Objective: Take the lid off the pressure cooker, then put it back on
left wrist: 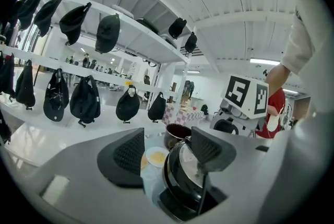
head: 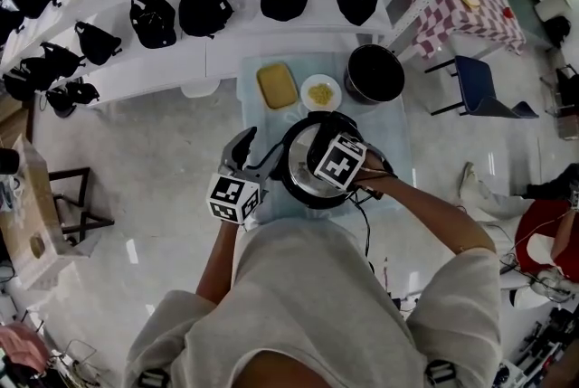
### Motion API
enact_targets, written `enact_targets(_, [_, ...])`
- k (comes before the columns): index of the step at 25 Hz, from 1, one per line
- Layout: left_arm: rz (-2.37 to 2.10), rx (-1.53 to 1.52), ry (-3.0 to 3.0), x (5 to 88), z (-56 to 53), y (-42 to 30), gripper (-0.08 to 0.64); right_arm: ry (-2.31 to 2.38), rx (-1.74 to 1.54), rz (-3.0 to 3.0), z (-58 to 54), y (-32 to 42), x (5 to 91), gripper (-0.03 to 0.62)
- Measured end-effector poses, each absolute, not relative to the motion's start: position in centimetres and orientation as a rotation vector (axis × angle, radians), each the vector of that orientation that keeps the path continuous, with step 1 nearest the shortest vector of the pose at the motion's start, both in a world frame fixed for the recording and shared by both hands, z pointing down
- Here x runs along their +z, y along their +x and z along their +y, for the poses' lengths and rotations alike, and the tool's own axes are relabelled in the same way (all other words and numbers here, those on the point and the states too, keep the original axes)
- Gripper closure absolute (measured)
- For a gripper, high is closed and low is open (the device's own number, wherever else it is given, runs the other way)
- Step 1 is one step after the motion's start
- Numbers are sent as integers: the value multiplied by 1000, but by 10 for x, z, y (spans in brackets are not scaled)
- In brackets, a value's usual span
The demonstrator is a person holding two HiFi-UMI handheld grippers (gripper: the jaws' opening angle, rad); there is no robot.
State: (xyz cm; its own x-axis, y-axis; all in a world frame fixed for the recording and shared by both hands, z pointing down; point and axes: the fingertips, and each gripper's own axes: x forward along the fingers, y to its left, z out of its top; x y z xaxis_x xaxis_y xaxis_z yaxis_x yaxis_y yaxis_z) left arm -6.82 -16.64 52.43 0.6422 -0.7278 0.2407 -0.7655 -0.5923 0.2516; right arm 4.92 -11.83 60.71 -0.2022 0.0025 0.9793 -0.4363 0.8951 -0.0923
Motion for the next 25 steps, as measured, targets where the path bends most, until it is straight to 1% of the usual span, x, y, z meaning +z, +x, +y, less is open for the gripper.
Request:
enact_targets(13, [-1177, 173, 2553, 523, -165, -63, 298, 330, 395, -1729, -117, 48, 604, 322])
enact_targets(25, [-1141, 172, 2610, 510, -167, -52, 298, 377, 430, -1792, -121, 54, 564, 321])
